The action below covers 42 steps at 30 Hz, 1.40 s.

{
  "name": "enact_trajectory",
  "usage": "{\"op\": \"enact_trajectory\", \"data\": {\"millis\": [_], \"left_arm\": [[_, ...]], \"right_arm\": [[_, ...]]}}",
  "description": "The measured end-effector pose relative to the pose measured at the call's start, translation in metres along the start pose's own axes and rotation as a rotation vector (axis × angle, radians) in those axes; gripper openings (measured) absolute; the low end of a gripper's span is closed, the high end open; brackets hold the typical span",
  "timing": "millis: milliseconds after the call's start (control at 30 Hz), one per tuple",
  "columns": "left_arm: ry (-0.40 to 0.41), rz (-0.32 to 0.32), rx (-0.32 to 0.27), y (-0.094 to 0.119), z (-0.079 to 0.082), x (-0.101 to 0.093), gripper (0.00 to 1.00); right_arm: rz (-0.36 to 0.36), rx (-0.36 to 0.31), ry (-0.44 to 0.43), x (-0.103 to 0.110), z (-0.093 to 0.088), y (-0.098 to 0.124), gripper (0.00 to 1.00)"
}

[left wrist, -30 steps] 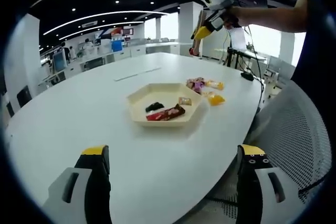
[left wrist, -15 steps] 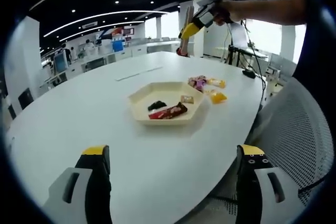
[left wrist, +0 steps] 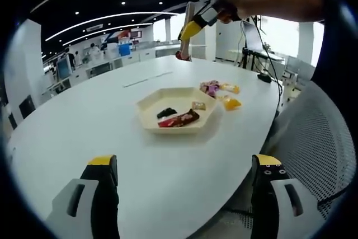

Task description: Place the target food into the container with the food tongs after gripping and lifting it, then release it inside without dropping or visibly crushing the food.

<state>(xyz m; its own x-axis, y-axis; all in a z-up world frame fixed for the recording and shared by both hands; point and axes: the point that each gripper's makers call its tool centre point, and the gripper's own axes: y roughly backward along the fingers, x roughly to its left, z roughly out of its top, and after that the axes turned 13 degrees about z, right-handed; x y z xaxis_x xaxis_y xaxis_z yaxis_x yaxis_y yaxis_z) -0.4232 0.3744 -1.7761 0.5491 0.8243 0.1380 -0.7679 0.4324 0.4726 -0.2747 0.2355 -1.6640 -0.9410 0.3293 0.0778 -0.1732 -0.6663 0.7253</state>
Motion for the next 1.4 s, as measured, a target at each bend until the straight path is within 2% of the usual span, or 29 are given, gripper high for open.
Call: {"op": "enact_trajectory", "data": {"millis": [467, 1100, 1300, 1400], "left_arm": [[0.001, 0.0, -0.001, 0.0, 0.0, 0.0, 0.96], [-0.006, -0.003, -0.001, 0.0, 0.0, 0.0, 0.96], [-0.007, -0.002, -0.002, 0.0, 0.0, 0.0, 0.96], [-0.009, -0.003, -0.002, 0.0, 0.0, 0.0, 0.96]], "right_arm": [[0.012, -0.005, 0.029, 0.001, 0.0, -0.002, 0.19], [-0.004, -0.012, 0.014, -0.003, -0.009, 0.012, 0.2], [-0.011, -0.017, 0.005, -0.004, -0.019, 0.019, 0.21], [-0.016, -0.017, -0.006, -0.001, -0.031, 0.024, 0.21]]}}
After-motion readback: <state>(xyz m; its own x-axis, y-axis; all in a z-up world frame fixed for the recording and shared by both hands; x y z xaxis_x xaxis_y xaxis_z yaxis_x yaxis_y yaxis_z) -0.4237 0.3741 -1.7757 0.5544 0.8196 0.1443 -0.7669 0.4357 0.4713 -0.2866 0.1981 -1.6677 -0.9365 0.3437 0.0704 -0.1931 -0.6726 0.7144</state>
